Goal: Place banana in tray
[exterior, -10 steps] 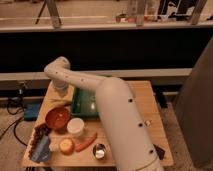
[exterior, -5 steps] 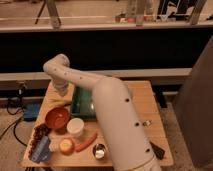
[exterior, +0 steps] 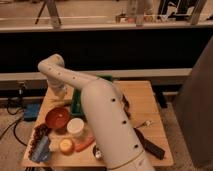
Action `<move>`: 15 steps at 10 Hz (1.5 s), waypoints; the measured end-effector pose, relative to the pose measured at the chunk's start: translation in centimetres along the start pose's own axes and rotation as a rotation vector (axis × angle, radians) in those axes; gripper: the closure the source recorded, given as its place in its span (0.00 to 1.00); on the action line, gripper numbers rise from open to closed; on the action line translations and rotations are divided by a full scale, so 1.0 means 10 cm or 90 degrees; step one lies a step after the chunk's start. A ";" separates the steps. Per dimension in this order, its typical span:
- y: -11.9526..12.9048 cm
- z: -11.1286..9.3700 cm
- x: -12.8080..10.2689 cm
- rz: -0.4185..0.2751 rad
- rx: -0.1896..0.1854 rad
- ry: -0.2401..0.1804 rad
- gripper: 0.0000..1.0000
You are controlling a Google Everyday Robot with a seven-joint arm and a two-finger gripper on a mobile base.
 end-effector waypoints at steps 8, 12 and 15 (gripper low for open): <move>0.05 0.21 0.06 0.023 0.021 -0.025 0.20; 0.04 0.29 0.05 0.015 0.016 -0.036 0.20; 0.03 0.32 0.04 0.010 0.017 -0.042 0.20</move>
